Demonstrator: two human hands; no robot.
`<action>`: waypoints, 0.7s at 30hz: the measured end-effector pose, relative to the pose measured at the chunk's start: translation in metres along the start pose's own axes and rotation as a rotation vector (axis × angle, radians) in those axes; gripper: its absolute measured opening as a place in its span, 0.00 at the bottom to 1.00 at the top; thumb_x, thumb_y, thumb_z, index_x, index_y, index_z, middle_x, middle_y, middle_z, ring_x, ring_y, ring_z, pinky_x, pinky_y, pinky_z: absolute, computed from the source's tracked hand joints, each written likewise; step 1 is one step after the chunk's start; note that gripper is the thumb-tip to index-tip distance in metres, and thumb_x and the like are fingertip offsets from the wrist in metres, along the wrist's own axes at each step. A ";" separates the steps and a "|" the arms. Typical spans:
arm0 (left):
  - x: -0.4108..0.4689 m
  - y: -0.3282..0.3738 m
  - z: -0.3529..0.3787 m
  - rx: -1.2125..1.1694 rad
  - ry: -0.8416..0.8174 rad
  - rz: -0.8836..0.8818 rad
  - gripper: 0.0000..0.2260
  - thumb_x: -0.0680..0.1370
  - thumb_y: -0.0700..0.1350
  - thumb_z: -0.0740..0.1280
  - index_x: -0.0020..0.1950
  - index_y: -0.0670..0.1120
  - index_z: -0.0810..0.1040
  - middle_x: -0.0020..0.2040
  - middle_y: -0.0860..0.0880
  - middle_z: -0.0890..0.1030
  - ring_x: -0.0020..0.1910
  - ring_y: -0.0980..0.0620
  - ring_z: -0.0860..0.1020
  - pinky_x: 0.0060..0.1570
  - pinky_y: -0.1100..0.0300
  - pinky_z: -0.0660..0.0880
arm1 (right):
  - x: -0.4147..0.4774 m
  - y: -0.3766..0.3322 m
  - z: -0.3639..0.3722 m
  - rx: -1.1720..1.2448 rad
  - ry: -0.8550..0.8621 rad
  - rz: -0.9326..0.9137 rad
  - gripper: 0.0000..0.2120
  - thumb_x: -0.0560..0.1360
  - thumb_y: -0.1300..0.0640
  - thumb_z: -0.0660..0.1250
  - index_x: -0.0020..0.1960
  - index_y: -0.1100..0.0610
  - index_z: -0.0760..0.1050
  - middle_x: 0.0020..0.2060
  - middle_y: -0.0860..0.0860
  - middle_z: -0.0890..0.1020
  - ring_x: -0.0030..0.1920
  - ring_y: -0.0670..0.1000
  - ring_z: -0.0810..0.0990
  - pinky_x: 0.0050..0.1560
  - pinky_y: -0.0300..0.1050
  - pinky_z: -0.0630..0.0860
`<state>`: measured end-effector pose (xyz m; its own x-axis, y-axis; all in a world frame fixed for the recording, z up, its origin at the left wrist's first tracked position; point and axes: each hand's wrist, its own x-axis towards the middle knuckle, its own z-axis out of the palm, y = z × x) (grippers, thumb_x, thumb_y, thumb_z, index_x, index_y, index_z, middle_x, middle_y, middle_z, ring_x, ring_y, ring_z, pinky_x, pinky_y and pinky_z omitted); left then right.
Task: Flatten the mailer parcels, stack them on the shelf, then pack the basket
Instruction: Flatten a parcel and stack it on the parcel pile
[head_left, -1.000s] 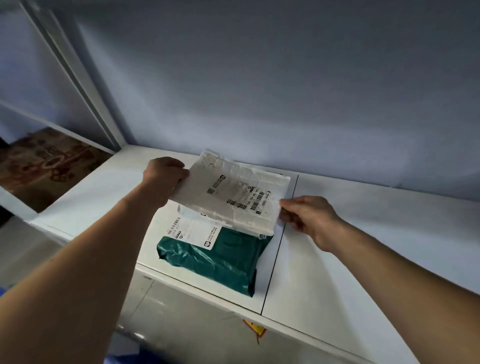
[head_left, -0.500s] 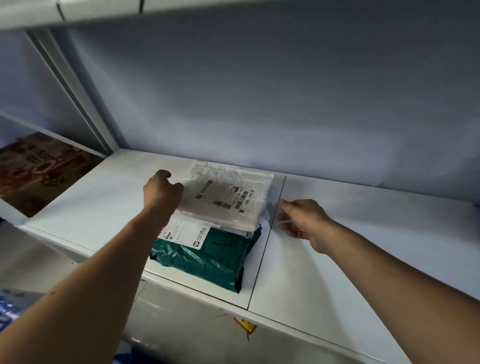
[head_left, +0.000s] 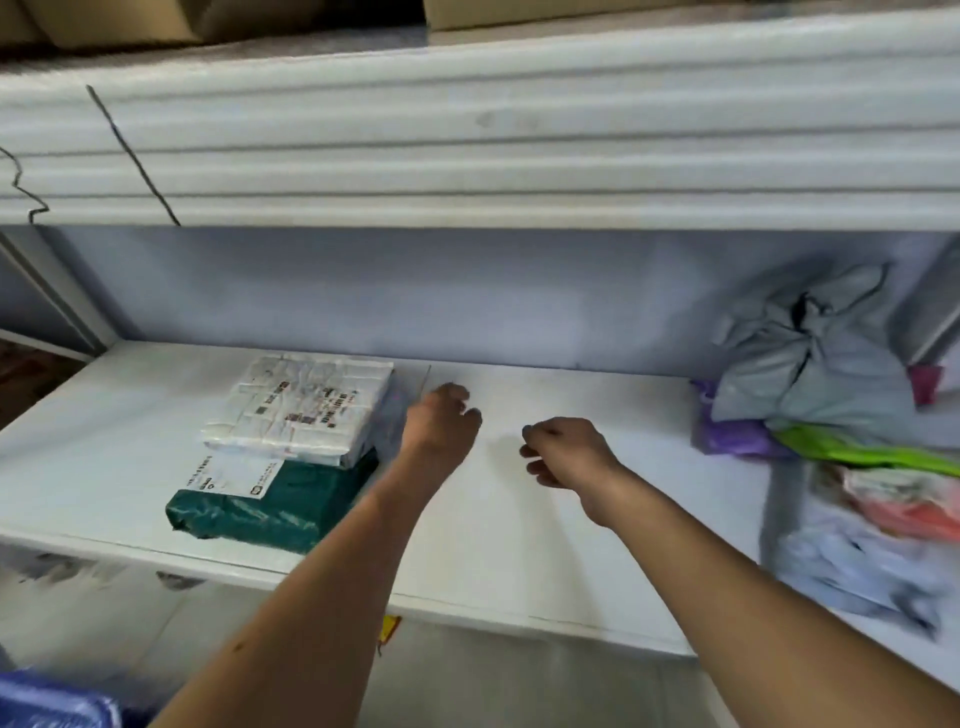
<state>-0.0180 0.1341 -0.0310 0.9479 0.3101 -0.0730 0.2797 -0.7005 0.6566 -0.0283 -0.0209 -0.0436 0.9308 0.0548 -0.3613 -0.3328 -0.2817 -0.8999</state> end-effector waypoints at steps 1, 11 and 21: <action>-0.007 0.011 0.014 -0.022 -0.030 -0.018 0.15 0.77 0.43 0.64 0.63 0.47 0.77 0.58 0.48 0.80 0.54 0.46 0.79 0.47 0.63 0.73 | -0.005 0.003 -0.019 0.002 0.020 -0.004 0.08 0.76 0.56 0.63 0.47 0.59 0.79 0.45 0.52 0.84 0.41 0.52 0.82 0.51 0.48 0.82; -0.057 0.082 0.114 -0.353 -0.285 -0.017 0.10 0.72 0.47 0.68 0.50 0.45 0.82 0.45 0.50 0.80 0.43 0.47 0.74 0.42 0.61 0.70 | -0.020 0.046 -0.131 -0.068 0.180 0.023 0.06 0.73 0.55 0.65 0.44 0.54 0.80 0.44 0.51 0.85 0.46 0.54 0.84 0.52 0.51 0.81; -0.077 0.149 0.193 -0.445 -0.519 0.021 0.13 0.70 0.48 0.71 0.51 0.44 0.83 0.49 0.45 0.83 0.45 0.49 0.79 0.54 0.53 0.77 | -0.018 0.081 -0.209 -0.118 0.416 0.012 0.13 0.75 0.57 0.64 0.60 0.53 0.76 0.52 0.55 0.83 0.51 0.59 0.82 0.56 0.53 0.78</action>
<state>-0.0199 -0.1186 -0.0727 0.9340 -0.1267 -0.3339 0.2760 -0.3374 0.9000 -0.0402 -0.2447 -0.0593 0.9165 -0.3333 -0.2211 -0.3472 -0.3886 -0.8535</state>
